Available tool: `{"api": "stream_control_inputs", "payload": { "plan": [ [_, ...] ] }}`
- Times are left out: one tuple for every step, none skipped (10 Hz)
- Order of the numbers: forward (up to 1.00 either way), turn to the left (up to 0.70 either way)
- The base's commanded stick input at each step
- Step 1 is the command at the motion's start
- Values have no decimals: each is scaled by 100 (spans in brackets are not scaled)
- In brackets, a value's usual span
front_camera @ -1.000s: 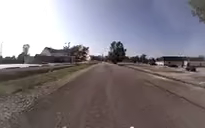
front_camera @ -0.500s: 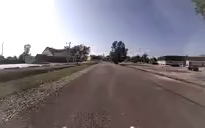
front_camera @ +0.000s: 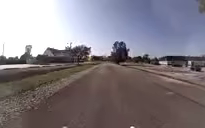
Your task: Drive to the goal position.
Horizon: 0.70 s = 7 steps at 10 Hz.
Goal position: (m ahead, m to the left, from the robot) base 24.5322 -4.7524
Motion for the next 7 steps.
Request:
{"api": "stream_control_inputs", "payload": {
  "plan": [
    [70,0],
    [70,0],
    [70,0],
    [70,0],
    [70,0],
    [70,0],
    [70,0]
  ]
}}
